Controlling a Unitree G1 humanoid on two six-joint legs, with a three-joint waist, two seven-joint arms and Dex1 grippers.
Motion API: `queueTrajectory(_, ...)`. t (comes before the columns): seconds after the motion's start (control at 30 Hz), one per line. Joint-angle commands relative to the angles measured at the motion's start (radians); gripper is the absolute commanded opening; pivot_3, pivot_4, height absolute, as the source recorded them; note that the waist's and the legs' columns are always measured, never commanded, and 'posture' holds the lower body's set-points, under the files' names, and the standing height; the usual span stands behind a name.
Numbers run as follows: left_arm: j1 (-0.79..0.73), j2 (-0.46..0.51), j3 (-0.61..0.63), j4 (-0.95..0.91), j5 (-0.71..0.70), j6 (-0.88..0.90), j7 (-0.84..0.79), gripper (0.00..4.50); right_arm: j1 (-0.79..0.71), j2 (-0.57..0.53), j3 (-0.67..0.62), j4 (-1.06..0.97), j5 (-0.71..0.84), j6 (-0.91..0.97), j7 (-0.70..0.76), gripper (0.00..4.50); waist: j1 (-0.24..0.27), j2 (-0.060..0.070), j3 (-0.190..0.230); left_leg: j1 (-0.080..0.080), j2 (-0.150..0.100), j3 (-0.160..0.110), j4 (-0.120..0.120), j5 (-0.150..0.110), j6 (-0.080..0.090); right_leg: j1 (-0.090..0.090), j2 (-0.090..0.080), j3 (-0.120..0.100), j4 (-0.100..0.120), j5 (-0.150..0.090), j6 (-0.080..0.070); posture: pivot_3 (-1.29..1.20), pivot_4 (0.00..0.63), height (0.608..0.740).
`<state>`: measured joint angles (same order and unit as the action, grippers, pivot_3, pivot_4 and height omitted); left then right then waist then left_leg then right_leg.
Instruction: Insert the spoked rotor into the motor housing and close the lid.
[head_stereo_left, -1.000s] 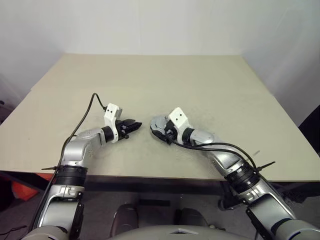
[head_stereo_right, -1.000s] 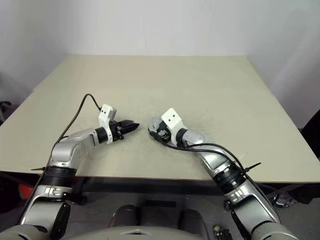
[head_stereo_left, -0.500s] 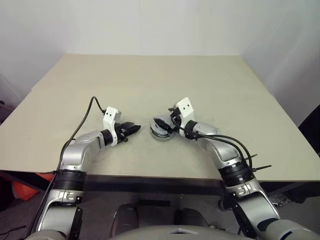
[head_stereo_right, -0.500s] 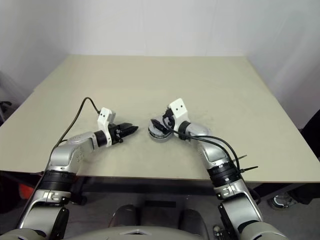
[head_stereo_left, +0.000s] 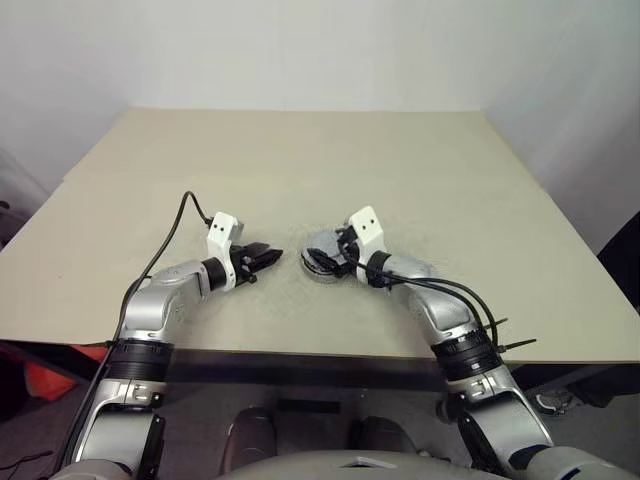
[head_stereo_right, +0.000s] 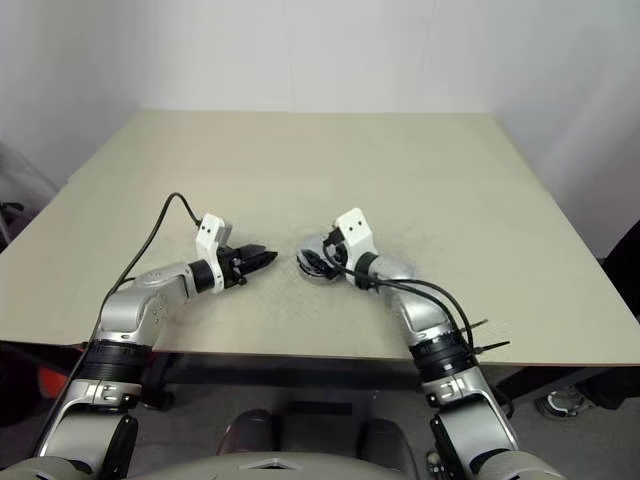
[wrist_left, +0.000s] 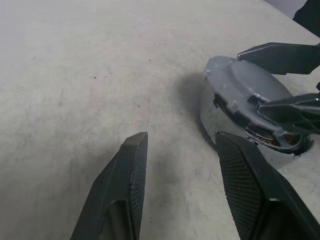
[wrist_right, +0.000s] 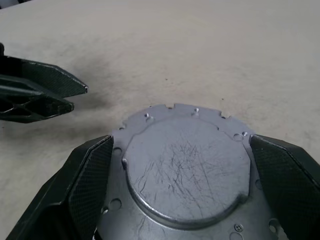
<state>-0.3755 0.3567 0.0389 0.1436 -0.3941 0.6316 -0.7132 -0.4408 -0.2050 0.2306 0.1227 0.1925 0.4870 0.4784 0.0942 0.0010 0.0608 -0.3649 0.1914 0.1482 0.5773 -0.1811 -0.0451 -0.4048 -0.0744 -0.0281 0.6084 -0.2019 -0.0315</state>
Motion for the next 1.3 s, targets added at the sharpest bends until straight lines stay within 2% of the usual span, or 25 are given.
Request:
queueTrajectory(0.03, -0.008, 0.008, 0.014, -0.033, -0.009, -0.007, 0.006, 2.27, 0.009, 0.000, 0.012, 0.020, -0.032, -0.026, 0.009, 4.46, 0.000, 0.000, 0.000, 0.000, 0.000, 0.000, 0.000, 0.000, 0.000, 0.000, 0.000, 0.000, 0.000, 0.000, 0.000, 0.00, 0.000, 0.740)
queueTrajectory(0.07, -0.007, 0.008, 0.014, -0.034, -0.009, -0.006, 0.008, 2.27, 0.010, 0.001, 0.011, 0.024, -0.037, -0.030, 0.011, 4.46, 0.000, 0.000, 0.000, 0.001, 0.000, 0.000, 0.000, 0.000, 0.000, 0.000, 0.000, 0.000, 0.000, 0.000, 0.000, 0.00, 0.000, 0.740)
queueTrajectory(0.17, -0.005, 0.011, 0.017, -0.027, -0.007, -0.011, 0.009, 2.27, 0.008, -0.001, -0.005, 0.016, -0.037, -0.032, 0.019, 3.81, 0.000, 0.000, 0.000, 0.002, 0.000, 0.000, 0.000, 0.000, 0.000, 0.002, 0.000, 0.000, 0.000, 0.000, 0.000, 0.00, 0.000, 0.740)
queueTrajectory(0.23, -0.007, 0.012, 0.018, -0.023, -0.006, -0.012, 0.011, 2.27, 0.003, -0.004, -0.026, -0.014, -0.020, -0.024, 0.027, 3.19, 0.000, 0.000, 0.000, 0.003, 0.000, 0.000, 0.000, 0.000, 0.000, 0.002, 0.000, 0.000, 0.000, 0.000, 0.000, 0.00, 0.000, 0.740)
queueTrajectory(0.27, -0.008, 0.012, 0.018, -0.022, -0.006, -0.012, 0.012, 2.27, 0.000, -0.005, -0.034, -0.026, -0.014, -0.022, 0.030, 3.15, 0.000, 0.000, 0.000, 0.003, 0.000, 0.000, 0.000, 0.000, 0.000, 0.002, 0.000, 0.000, 0.000, 0.000, 0.000, 0.00, 0.000, 0.740)
queueTrajectory(0.5, -0.006, 0.001, 0.007, -0.032, -0.005, -0.012, 0.019, 2.27, -0.019, -0.001, -0.081, -0.100, 0.033, 0.019, 0.050, 3.15, 0.001, 0.000, 0.000, 0.001, 0.000, 0.000, 0.000, 0.000, 0.000, 0.002, 0.000, 0.000, 0.000, 0.000, 0.000, 0.00, 0.000, 0.740)
queueTrajectory(0.87, -0.002, 0.007, 0.001, -0.036, -0.004, -0.013, 0.014, 2.27, 0.068, -0.061, 0.001, -0.161, -0.011, -0.014, 0.141, 3.15, 0.001, 0.000, 0.000, 0.001, 0.000, 0.000, 0.000, 0.000, 0.001, 0.001, 0.000, 0.000, -0.001, 0.000, 0.000, 0.00, 0.000, 0.740)
queueTrajectory(1.3, 0.002, 0.013, -0.009, -0.034, 0.006, -0.018, 0.009, 2.27, 0.017, -0.034, -0.048, -0.087, -0.024, -0.040, 0.094, 3.15, 0.000, 0.000, 0.000, 0.002, 0.000, 0.000, 0.000, 0.000, 0.000, 0.002, 0.000, 0.000, -0.001, 0.000, 0.000, 0.00, 0.000, 0.740)
